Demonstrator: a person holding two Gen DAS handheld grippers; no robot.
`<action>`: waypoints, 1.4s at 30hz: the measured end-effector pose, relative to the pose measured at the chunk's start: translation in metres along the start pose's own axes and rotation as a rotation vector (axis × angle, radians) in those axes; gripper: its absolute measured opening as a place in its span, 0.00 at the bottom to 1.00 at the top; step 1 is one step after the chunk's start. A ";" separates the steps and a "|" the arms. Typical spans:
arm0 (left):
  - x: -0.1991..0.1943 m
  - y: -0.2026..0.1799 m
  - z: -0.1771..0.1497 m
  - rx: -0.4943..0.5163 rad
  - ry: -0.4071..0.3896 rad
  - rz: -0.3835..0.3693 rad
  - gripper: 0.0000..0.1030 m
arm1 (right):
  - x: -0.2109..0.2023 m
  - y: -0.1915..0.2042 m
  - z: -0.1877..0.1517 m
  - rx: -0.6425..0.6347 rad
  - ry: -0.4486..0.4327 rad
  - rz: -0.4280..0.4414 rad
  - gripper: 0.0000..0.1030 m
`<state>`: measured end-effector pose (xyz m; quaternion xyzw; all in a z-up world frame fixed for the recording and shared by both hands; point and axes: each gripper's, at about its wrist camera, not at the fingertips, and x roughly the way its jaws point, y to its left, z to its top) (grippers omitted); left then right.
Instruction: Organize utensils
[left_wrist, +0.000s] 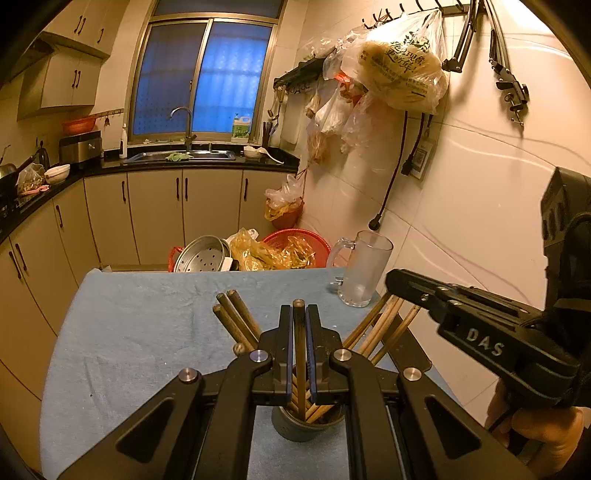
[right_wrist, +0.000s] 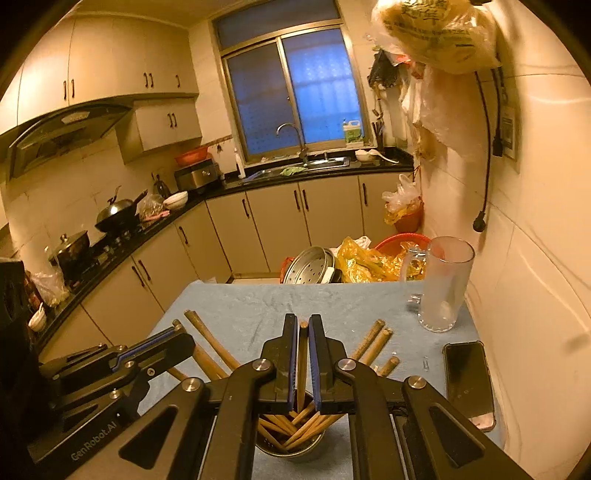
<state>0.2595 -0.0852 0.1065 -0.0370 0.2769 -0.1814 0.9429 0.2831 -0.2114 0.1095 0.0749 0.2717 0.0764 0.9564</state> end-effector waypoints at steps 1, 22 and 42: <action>-0.001 0.000 0.000 -0.002 -0.001 0.002 0.06 | -0.002 0.000 0.000 0.002 -0.005 -0.003 0.10; -0.066 -0.001 -0.060 -0.037 -0.036 0.096 0.76 | -0.110 -0.023 -0.080 0.103 -0.055 -0.032 0.66; -0.123 -0.013 -0.186 0.015 0.102 0.274 0.99 | -0.166 0.005 -0.209 0.042 0.044 -0.074 0.85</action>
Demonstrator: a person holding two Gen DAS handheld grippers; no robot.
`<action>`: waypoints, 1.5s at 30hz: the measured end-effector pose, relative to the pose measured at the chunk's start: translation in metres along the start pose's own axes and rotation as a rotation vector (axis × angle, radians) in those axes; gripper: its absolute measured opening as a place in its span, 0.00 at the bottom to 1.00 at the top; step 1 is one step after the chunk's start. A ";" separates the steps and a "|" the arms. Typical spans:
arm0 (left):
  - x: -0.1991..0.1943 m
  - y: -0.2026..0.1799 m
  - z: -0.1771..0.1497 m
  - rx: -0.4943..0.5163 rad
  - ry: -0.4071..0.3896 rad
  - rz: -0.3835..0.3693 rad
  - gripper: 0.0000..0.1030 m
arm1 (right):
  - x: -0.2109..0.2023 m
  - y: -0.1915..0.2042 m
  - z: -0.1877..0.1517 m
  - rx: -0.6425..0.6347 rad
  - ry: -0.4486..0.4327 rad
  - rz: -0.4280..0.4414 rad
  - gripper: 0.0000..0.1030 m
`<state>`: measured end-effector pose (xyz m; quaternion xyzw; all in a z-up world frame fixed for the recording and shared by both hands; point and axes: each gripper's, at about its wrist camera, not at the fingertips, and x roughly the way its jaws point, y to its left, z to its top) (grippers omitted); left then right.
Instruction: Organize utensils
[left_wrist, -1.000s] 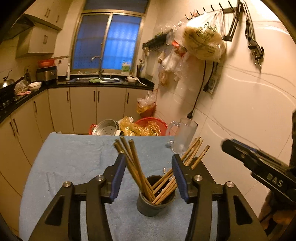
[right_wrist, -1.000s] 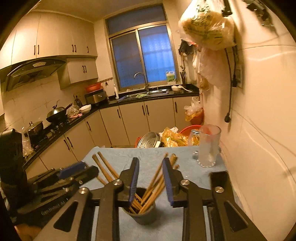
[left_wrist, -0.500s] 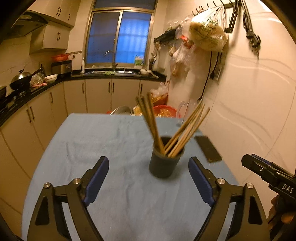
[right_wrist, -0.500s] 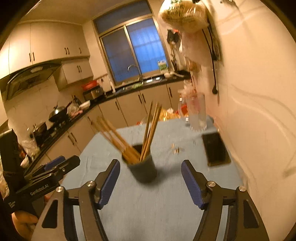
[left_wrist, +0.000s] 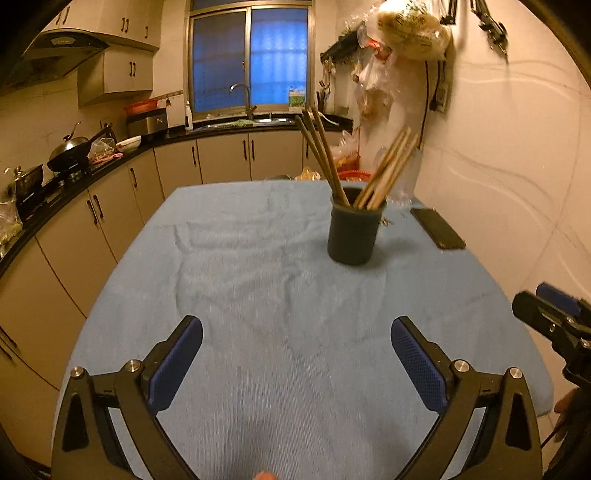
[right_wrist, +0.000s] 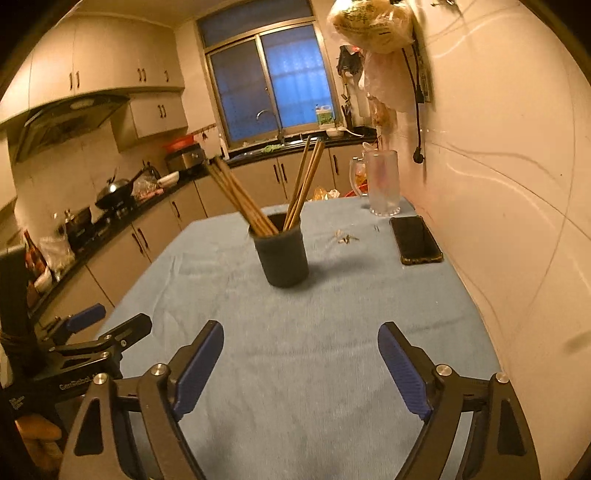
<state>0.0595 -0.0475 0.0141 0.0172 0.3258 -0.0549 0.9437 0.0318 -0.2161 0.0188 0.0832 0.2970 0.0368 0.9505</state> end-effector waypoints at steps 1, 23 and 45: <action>-0.001 0.000 -0.002 0.004 0.003 0.003 0.99 | -0.002 0.001 -0.004 -0.009 -0.005 -0.011 0.85; -0.058 0.038 -0.008 -0.093 -0.150 0.137 0.99 | -0.055 0.016 -0.018 -0.048 -0.143 -0.167 0.88; -0.095 0.037 -0.018 -0.113 -0.358 0.195 0.99 | -0.099 0.043 -0.028 -0.090 -0.387 -0.190 0.90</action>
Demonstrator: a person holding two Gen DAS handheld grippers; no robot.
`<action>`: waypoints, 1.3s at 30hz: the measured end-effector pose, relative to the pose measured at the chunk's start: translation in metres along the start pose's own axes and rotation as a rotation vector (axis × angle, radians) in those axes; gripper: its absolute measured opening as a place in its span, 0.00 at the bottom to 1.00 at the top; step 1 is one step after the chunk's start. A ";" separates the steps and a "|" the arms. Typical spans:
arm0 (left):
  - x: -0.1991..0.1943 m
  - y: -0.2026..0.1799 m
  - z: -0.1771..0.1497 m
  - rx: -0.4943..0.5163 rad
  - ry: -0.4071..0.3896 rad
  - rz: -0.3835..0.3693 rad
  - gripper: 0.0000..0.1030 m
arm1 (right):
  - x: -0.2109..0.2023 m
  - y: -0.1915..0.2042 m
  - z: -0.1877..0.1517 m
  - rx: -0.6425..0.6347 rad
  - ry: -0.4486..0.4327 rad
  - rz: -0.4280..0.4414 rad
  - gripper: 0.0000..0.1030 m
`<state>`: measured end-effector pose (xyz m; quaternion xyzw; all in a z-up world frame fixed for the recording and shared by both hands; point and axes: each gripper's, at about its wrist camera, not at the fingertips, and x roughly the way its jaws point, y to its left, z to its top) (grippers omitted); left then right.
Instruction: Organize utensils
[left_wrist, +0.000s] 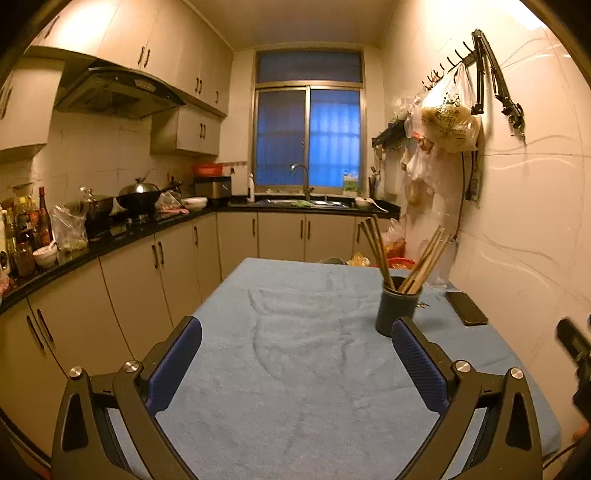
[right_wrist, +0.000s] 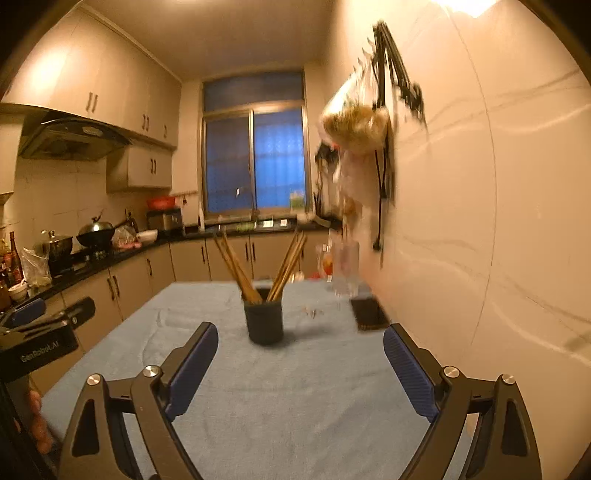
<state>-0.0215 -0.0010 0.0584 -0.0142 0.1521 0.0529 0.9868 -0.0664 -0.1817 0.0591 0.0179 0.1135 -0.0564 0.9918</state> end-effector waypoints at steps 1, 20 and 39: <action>0.002 0.000 -0.002 0.005 0.003 0.005 0.99 | -0.001 0.002 -0.001 -0.019 -0.034 -0.015 0.90; 0.015 0.004 -0.010 -0.005 0.036 0.002 0.99 | 0.016 0.005 -0.011 -0.039 -0.001 -0.008 0.90; 0.013 -0.001 -0.009 0.022 0.006 -0.023 0.99 | 0.023 0.005 -0.013 -0.035 0.028 -0.010 0.90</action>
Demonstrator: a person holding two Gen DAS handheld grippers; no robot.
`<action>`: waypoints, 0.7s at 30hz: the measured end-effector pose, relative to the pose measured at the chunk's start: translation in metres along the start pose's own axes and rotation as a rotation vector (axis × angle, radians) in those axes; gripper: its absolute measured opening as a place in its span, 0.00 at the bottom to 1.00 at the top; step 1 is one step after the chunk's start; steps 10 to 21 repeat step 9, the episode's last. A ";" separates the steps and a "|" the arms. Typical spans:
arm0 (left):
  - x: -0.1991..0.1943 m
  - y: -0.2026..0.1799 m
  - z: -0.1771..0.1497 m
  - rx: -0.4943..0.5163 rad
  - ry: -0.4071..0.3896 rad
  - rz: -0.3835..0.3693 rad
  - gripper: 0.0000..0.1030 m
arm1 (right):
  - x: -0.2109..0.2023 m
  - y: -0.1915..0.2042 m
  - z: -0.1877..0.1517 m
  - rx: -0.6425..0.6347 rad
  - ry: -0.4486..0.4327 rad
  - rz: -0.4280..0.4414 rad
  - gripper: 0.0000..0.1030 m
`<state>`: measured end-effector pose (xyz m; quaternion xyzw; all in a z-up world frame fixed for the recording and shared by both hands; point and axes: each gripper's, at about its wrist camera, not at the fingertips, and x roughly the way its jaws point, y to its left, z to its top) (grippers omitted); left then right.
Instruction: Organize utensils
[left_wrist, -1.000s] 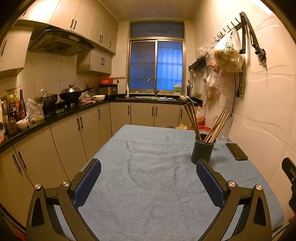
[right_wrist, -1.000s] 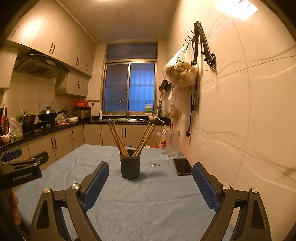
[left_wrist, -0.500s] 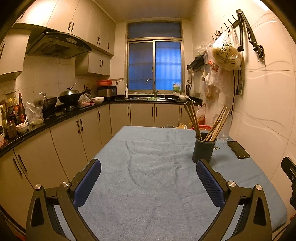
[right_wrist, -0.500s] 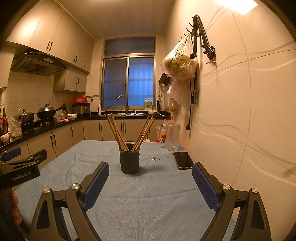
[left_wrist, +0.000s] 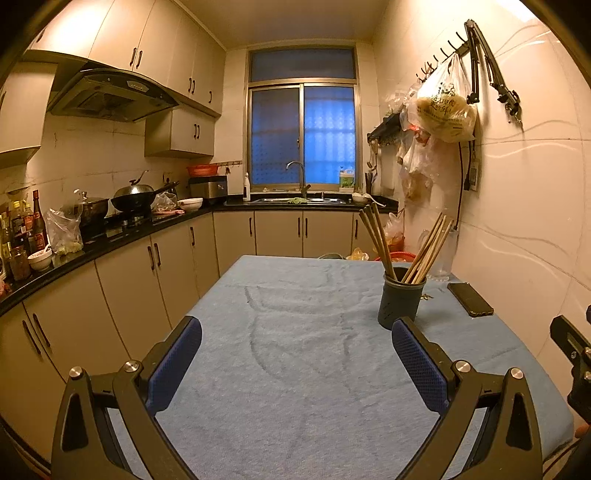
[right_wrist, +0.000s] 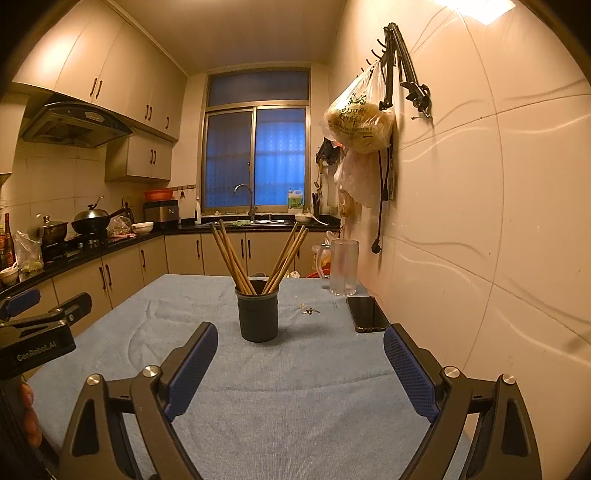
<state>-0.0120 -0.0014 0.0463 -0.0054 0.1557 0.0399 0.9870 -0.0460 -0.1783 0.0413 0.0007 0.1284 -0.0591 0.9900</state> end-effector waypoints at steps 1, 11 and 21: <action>0.000 0.000 0.000 0.000 -0.002 -0.002 0.99 | 0.000 0.000 0.000 -0.001 0.001 0.000 0.90; 0.000 -0.005 -0.001 0.019 -0.008 -0.001 0.99 | 0.001 0.001 -0.001 -0.002 0.006 0.000 0.90; 0.000 -0.005 -0.001 0.019 -0.008 -0.001 0.99 | 0.001 0.001 -0.001 -0.002 0.006 0.000 0.90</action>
